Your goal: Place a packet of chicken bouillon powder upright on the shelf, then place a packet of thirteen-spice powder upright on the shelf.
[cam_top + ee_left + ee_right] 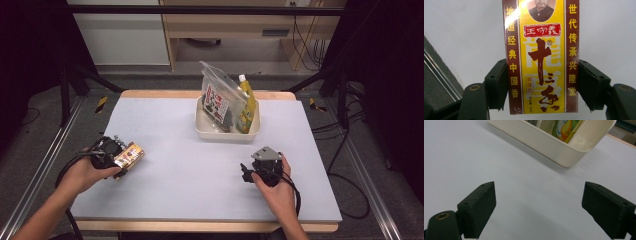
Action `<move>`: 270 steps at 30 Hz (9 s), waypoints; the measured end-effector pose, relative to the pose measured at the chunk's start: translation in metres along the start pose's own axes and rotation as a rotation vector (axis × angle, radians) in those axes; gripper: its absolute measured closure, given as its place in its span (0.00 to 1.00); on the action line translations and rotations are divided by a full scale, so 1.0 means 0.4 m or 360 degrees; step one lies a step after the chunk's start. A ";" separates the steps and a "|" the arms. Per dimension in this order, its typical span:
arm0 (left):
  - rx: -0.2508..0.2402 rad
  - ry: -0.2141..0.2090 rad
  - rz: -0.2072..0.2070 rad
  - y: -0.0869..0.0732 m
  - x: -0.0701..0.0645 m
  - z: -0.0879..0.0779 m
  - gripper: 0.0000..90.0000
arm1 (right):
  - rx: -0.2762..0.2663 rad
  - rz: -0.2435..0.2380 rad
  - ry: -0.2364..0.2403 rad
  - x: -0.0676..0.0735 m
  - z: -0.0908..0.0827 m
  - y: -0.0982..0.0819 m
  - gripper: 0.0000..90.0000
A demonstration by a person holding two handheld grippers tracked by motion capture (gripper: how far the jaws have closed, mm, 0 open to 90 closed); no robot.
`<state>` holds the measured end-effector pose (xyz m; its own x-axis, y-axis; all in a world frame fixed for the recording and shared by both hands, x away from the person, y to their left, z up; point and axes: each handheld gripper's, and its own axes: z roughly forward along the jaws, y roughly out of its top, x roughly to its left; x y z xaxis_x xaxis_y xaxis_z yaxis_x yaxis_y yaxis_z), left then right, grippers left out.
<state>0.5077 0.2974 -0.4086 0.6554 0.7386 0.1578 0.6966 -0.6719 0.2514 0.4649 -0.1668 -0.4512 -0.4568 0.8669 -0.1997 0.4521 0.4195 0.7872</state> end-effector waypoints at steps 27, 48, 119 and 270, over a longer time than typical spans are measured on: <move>-0.0247 -0.0015 0.0469 0.210 -0.224 -0.029 0.36 | -0.0020 0.0022 0.0002 0.000 0.002 0.001 0.16; -0.0423 0.0028 0.0691 0.293 -0.339 -0.025 0.36 | -0.0147 0.0209 0.0182 0.006 -0.041 0.045 0.35; -0.0909 -0.0037 0.0621 0.323 -0.418 -0.051 0.15 | 0.0084 0.0642 0.0623 -0.123 -0.105 0.220 0.76; -0.0749 0.0023 0.0087 0.027 -0.223 0.106 0.11 | 0.0499 0.0832 -0.0185 -0.292 0.147 0.444 0.75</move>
<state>0.4689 0.2220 -0.4606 0.6810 0.7058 0.1954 0.4511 -0.6144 0.6473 0.6435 -0.1779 -0.3223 -0.0353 0.9953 0.0898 0.8051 -0.0249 0.5927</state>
